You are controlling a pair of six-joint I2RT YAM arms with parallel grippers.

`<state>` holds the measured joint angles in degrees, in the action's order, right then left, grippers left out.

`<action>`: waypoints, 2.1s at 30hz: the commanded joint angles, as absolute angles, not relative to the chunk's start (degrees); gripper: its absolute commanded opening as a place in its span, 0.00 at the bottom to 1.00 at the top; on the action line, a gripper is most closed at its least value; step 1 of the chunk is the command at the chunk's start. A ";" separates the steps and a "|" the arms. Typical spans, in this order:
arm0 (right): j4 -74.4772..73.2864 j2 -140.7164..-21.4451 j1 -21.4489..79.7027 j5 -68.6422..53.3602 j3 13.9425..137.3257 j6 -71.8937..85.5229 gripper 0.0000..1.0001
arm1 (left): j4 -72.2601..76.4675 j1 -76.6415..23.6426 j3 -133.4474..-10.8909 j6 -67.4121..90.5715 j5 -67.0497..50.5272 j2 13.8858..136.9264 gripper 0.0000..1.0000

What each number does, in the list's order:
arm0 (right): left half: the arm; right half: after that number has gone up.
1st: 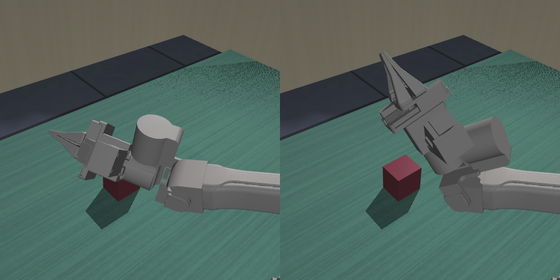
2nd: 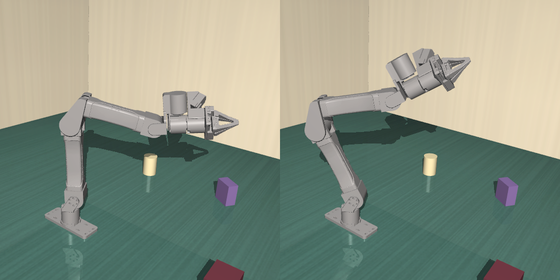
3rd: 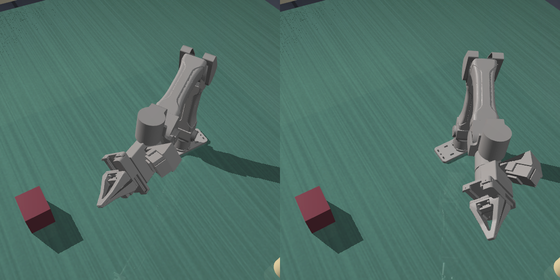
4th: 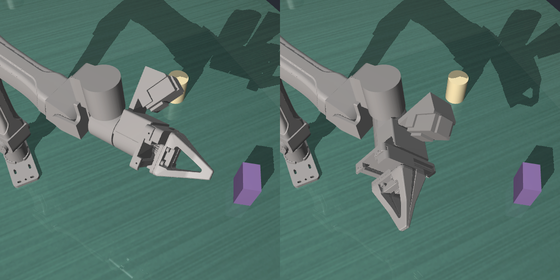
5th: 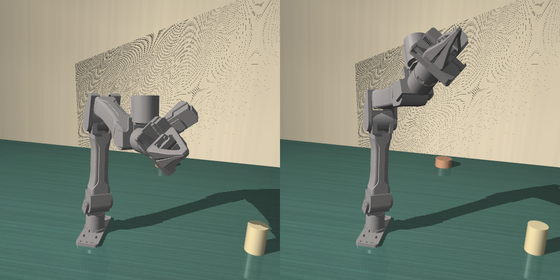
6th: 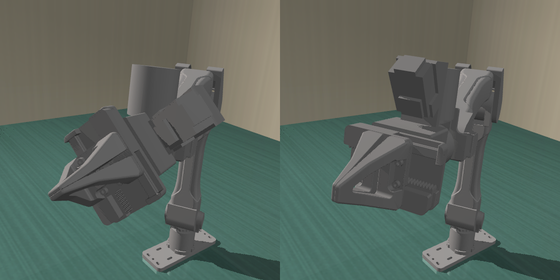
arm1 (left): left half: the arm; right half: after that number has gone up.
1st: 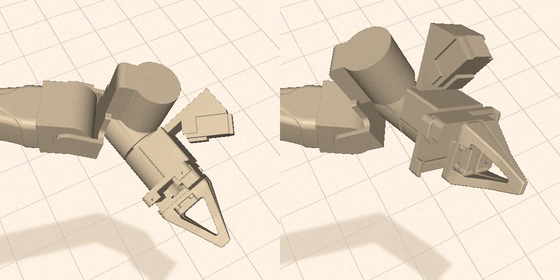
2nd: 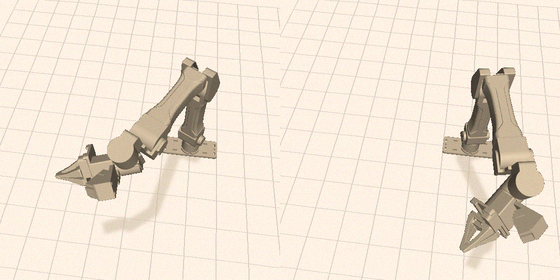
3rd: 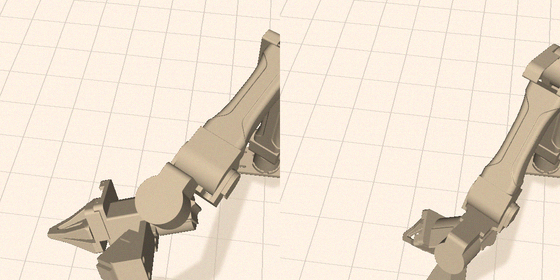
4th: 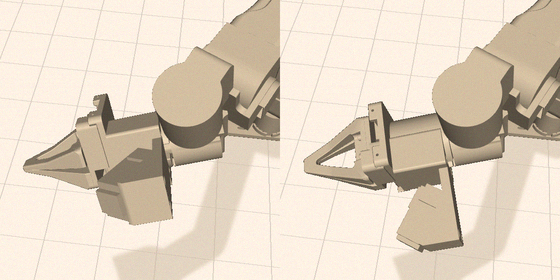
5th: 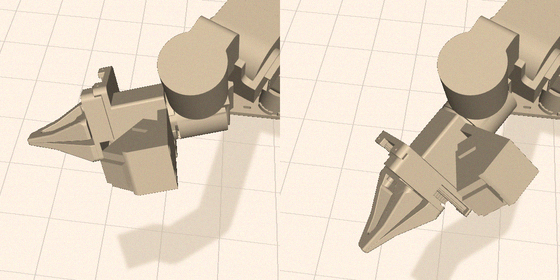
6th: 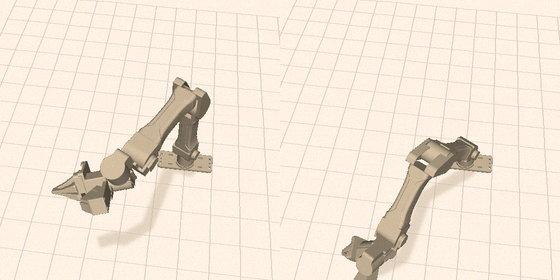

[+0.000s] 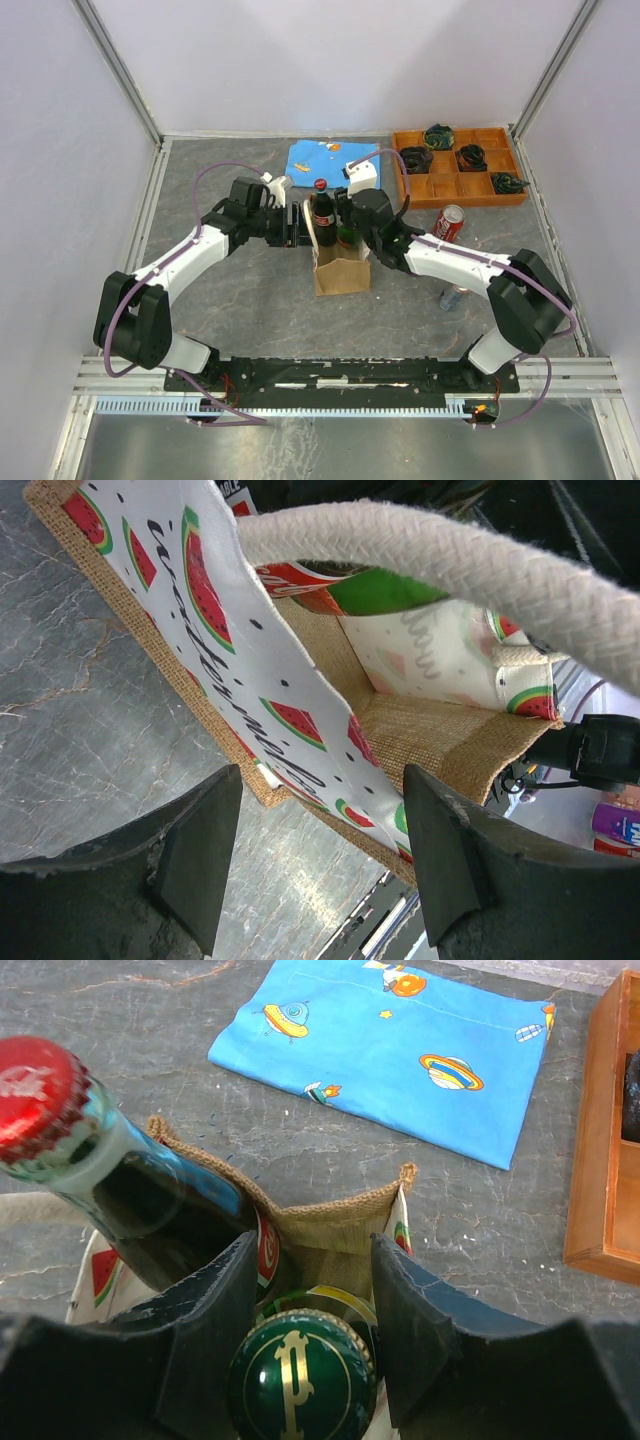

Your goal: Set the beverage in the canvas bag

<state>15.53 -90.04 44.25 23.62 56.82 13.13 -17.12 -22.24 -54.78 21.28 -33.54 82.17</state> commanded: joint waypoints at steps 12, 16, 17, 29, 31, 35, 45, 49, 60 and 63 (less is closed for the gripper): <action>31.30 -94.77 44.52 26.19 59.46 9.03 0.00 | -17.31 -22.21 -57.09 17.40 -35.77 83.56 0.72; 31.94 -95.26 44.52 26.24 58.80 8.59 0.00 | -17.31 -22.23 -57.34 17.46 -35.91 83.92 0.72; 32.02 -95.43 44.48 26.20 58.68 8.46 0.00 | -17.32 -22.16 -57.31 17.49 -35.99 83.98 0.72; 28.74 -95.27 44.48 26.65 58.15 9.95 0.41 | -17.31 -22.21 -57.48 17.58 -36.56 84.24 0.72; 28.49 -94.77 44.47 26.53 58.29 9.98 0.51 | -17.31 -22.19 -57.49 17.49 -36.71 84.27 0.72; 28.32 -94.06 44.47 26.43 58.52 9.99 0.63 | -17.31 -22.24 -57.62 17.49 -36.99 84.33 0.72; 28.05 -92.73 44.47 26.83 60.04 9.85 0.69 | -17.31 -22.17 -57.66 17.40 -37.26 84.38 0.72; 27.86 -91.30 44.47 27.33 61.21 9.45 0.68 | -17.33 -22.21 -57.64 17.19 -37.27 84.35 0.72; 28.83 -87.08 43.91 32.40 69.00 3.63 0.70 | -17.16 -22.18 -57.48 17.14 -37.39 84.32 0.72; 25.66 -86.13 41.93 36.50 72.48 2.40 0.70 | -17.14 -22.21 -57.57 17.07 -37.44 84.05 0.72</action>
<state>25.30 -89.21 43.92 30.70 66.61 5.61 -17.43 -22.22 -55.66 21.21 -35.97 83.88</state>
